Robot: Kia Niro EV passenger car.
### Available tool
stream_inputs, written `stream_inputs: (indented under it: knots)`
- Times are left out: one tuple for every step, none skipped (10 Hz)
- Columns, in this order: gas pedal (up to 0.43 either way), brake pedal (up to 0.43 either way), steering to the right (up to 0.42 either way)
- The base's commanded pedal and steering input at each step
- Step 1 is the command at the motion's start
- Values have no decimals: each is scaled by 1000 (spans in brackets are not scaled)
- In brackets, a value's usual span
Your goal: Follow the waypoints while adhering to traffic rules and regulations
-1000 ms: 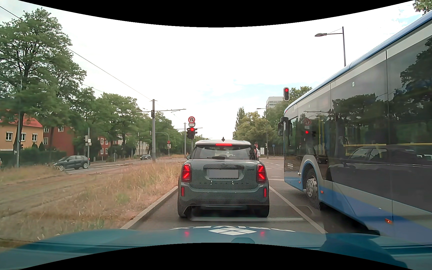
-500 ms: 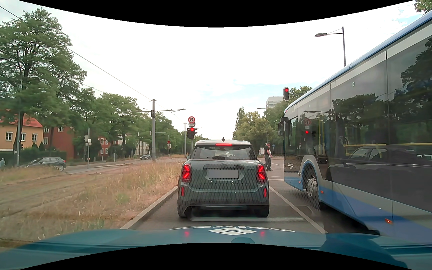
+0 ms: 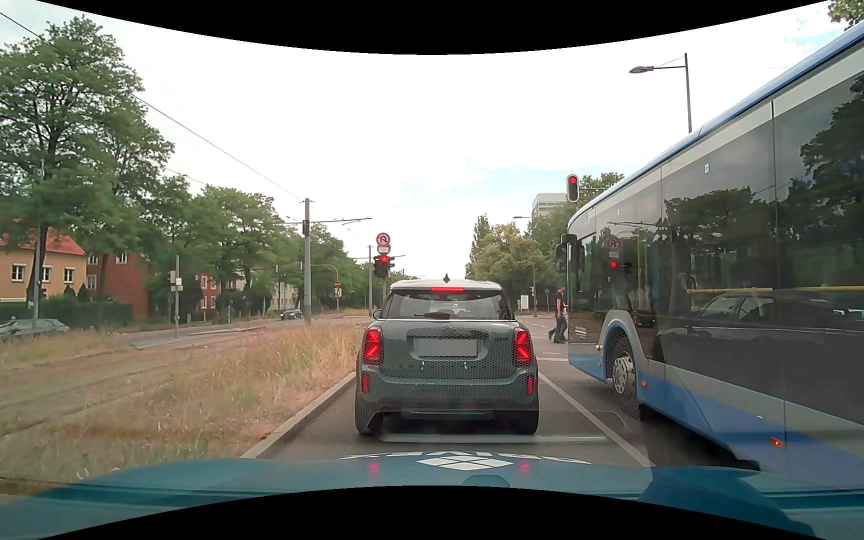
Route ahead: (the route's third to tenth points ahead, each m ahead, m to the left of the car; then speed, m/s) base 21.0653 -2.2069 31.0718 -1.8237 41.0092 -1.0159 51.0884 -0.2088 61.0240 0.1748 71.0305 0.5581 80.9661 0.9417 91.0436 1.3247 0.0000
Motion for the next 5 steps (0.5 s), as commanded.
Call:
stream_inputs:
  knots:
    - [0, 220, -4]
    - [0, 220, -4]
    - [0, 220, -4]
    - [0, 220, -4]
    - [0, 220, -4]
